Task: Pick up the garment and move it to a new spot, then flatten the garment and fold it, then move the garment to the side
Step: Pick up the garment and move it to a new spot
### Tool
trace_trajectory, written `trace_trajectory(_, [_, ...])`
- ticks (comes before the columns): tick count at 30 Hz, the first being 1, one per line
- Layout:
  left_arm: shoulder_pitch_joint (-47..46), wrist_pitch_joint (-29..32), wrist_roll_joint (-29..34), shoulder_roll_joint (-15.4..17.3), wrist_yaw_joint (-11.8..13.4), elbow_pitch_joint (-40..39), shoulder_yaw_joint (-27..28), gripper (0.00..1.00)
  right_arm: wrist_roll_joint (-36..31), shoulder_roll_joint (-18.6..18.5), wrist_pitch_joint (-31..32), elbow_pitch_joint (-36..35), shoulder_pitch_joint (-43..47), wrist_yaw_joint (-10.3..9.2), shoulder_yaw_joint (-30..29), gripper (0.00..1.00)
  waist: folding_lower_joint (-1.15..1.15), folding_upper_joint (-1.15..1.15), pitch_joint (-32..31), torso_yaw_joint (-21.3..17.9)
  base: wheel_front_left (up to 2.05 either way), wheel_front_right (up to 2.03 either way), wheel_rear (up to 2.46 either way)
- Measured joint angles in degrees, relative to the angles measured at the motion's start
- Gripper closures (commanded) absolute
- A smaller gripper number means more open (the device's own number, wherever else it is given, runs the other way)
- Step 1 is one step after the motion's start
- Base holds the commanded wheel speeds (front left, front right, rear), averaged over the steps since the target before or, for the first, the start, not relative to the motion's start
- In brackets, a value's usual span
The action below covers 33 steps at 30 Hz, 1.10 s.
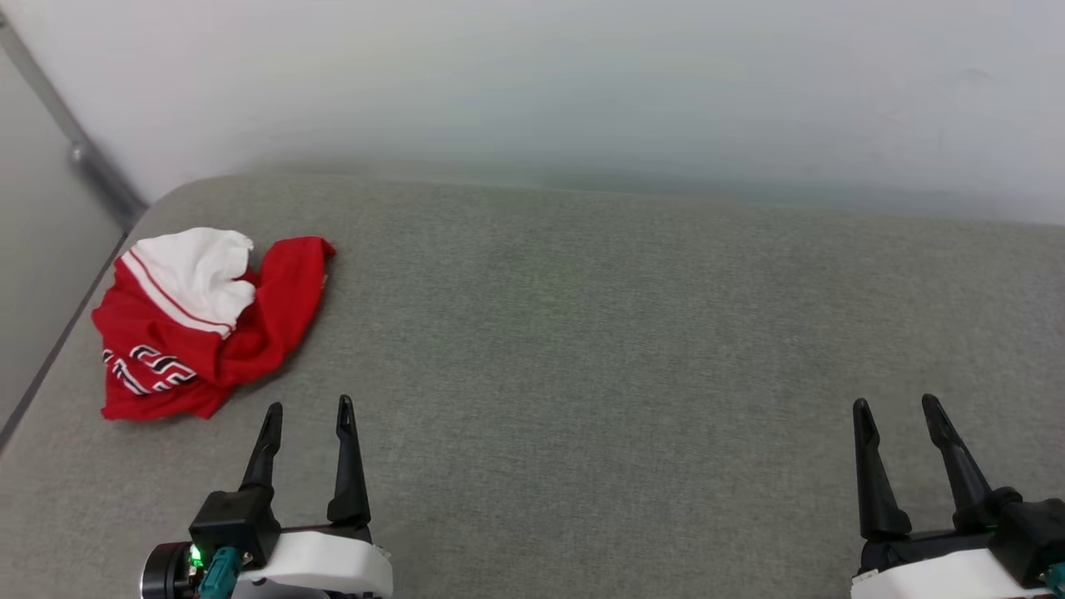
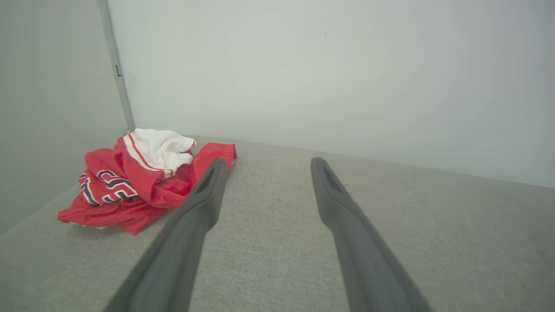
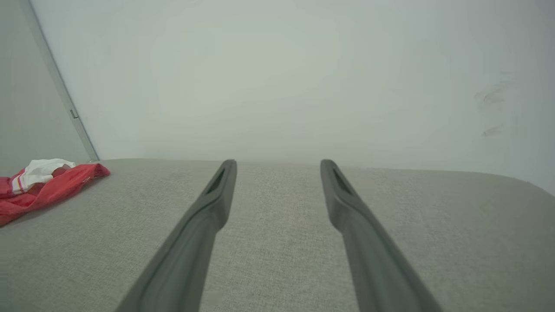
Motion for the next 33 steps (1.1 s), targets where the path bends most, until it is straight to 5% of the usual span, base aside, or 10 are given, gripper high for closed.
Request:
trace_trajectory(22, [-0.3,0.0,-1.5,0.0,1.0,0.2,1.6,0.0,-2.0,0.0,0.0,-0.4,-0.1,0.0,0.5,0.0,0.0,0.0,1.3,17.7,0.0,0.0,0.0])
trace_trajectory(33, [-0.8,0.0,-2.0,0.0,0.5,0.4,3.9,0.0,-2.5,0.0,0.0,-0.4,-0.2,0.0,1.2,0.0,0.0,0.0,1.7,20.2,0.0,0.0,0.0])
